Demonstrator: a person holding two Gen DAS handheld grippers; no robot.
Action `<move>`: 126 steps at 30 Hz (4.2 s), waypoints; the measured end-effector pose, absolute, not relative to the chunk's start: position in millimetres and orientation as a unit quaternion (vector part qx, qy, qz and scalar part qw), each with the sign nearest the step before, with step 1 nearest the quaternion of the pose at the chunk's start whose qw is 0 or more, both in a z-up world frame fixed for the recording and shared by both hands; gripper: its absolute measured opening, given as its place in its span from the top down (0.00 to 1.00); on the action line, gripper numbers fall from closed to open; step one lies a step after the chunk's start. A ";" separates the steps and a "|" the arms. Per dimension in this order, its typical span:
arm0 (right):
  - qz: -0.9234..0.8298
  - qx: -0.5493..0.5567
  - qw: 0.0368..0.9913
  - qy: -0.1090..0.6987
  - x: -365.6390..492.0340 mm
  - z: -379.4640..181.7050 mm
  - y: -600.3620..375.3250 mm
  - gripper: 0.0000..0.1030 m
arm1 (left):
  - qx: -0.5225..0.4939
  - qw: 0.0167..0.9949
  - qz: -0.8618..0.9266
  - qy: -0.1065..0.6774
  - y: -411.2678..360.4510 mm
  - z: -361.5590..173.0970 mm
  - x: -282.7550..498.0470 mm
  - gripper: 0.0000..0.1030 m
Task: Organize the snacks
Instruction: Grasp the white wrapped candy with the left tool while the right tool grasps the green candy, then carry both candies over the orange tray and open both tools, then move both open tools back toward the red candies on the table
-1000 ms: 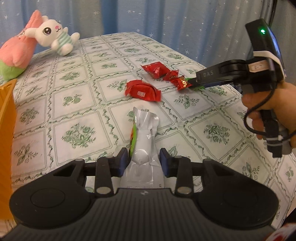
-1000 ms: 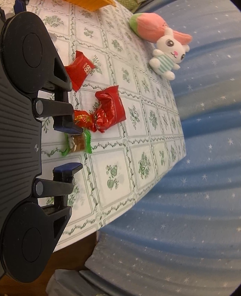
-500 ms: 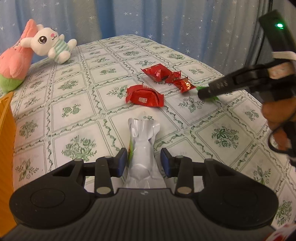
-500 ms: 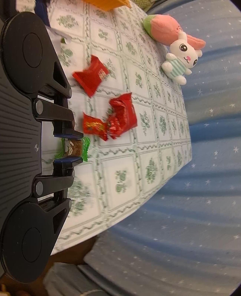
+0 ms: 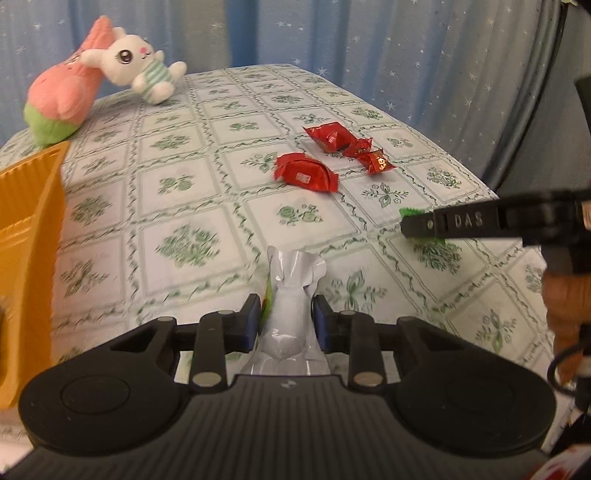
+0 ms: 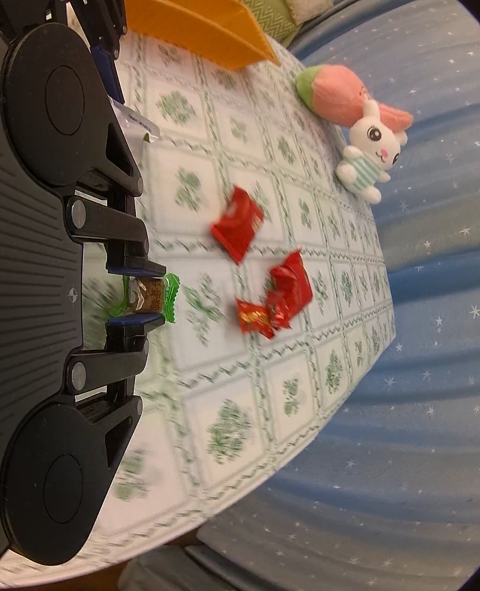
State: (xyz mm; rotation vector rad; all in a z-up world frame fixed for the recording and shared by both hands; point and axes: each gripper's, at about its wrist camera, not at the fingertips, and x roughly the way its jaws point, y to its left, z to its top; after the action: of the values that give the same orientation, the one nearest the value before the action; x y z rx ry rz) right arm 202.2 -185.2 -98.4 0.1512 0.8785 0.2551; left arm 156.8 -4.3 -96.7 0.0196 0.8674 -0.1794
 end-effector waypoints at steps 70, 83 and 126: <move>0.327 -0.030 0.869 0.370 138.2 -14.8 92.5 0.80 | -0.097 0.924 0.094 0.359 266.6 -14.2 90.4 0.73; 0.325 -0.020 0.865 0.382 153.3 -28.5 99.4 0.80 | -0.091 0.917 0.095 0.376 275.5 -33.9 113.4 0.73; 0.251 0.078 0.883 0.390 118.1 -3.0 3.2 0.58 | -0.110 0.926 0.105 0.346 239.1 9.0 34.7 0.37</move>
State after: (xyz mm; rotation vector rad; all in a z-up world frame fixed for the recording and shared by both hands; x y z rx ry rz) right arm 118.1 3.2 -3.0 0.1621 0.8112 0.5221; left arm 34.7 239.1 9.0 -0.2250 0.7105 0.2159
